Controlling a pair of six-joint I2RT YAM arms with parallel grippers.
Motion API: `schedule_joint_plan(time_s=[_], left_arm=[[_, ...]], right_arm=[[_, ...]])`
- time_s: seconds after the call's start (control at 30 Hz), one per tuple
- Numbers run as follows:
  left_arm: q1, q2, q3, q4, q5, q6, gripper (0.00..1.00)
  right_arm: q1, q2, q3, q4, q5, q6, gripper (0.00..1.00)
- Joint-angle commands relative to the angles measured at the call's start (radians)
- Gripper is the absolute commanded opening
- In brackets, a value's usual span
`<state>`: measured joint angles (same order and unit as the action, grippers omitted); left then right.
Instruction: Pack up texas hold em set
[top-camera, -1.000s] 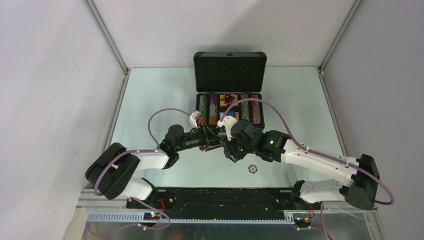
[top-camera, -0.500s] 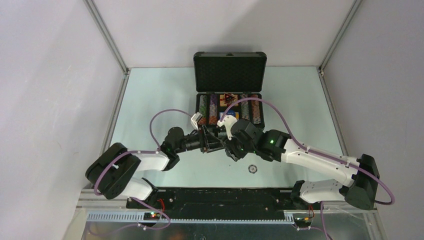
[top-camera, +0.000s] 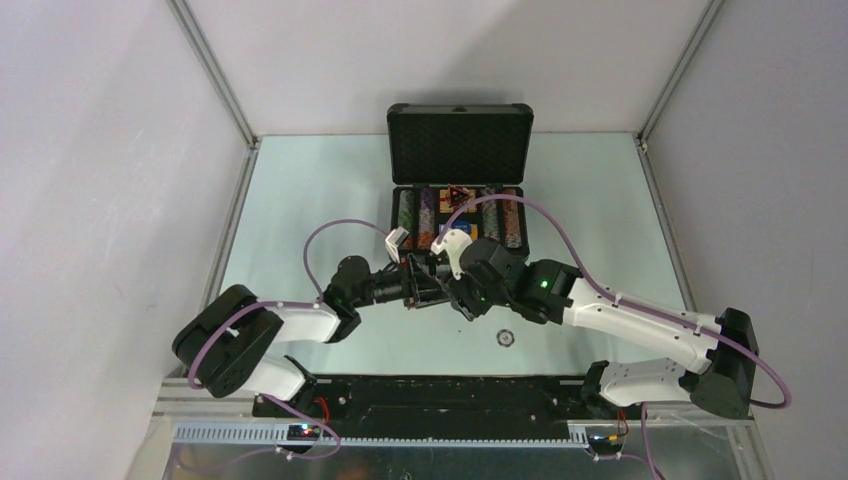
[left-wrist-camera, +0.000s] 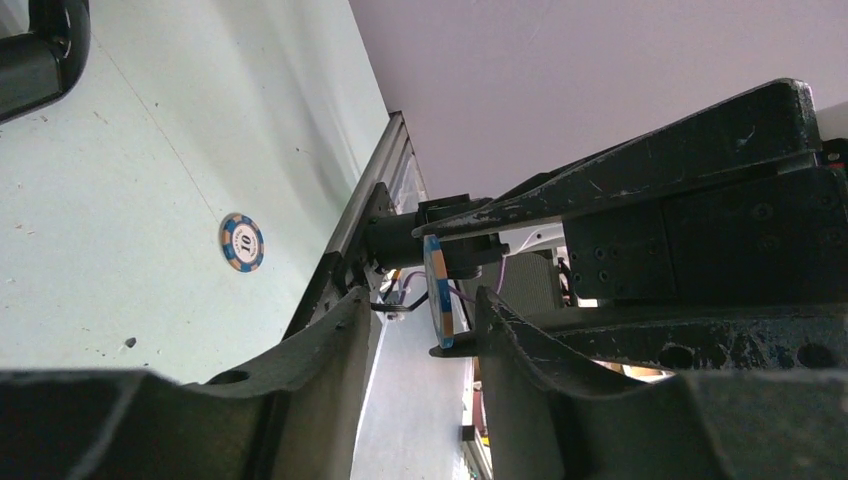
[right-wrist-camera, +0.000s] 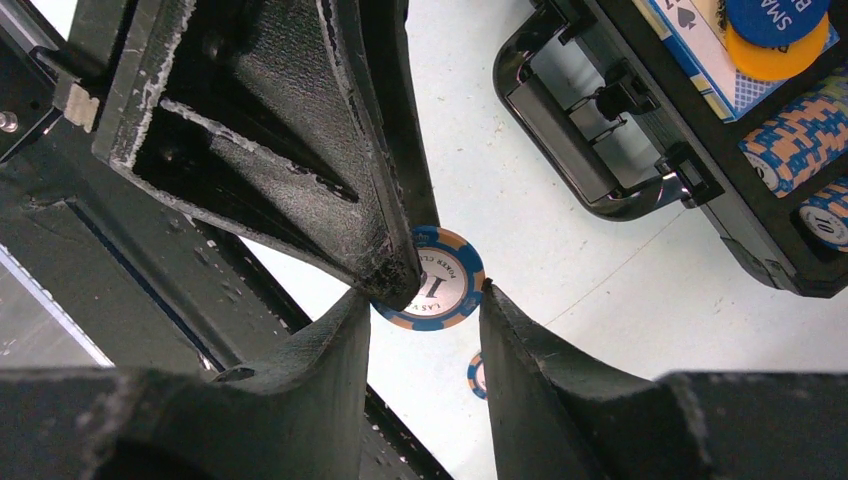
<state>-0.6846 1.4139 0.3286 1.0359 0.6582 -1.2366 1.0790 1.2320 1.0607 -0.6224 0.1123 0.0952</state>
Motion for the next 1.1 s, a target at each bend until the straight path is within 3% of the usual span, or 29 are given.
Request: schedule_joint_plan(time_s=[0.0, 0.83, 0.97, 1.07], left_arm=[[-0.01, 0.001, 0.003, 0.056, 0.011, -0.011, 0.45], [-0.012, 0.026, -0.004, 0.096, 0.018, -0.028, 0.09], [-0.013, 0.029, -0.005, 0.105, 0.016, -0.026, 0.0], [-0.013, 0.016, -0.007, 0.107, 0.006, -0.022, 0.0]], right_arm=[[0.01, -0.001, 0.045, 0.02, 0.022, -0.018, 0.45], [0.018, 0.018, 0.049, 0.038, 0.036, -0.031, 0.45], [0.018, 0.01, 0.049, 0.038, 0.025, -0.027, 0.56], [0.023, -0.002, 0.048, 0.039, -0.011, -0.01, 0.78]])
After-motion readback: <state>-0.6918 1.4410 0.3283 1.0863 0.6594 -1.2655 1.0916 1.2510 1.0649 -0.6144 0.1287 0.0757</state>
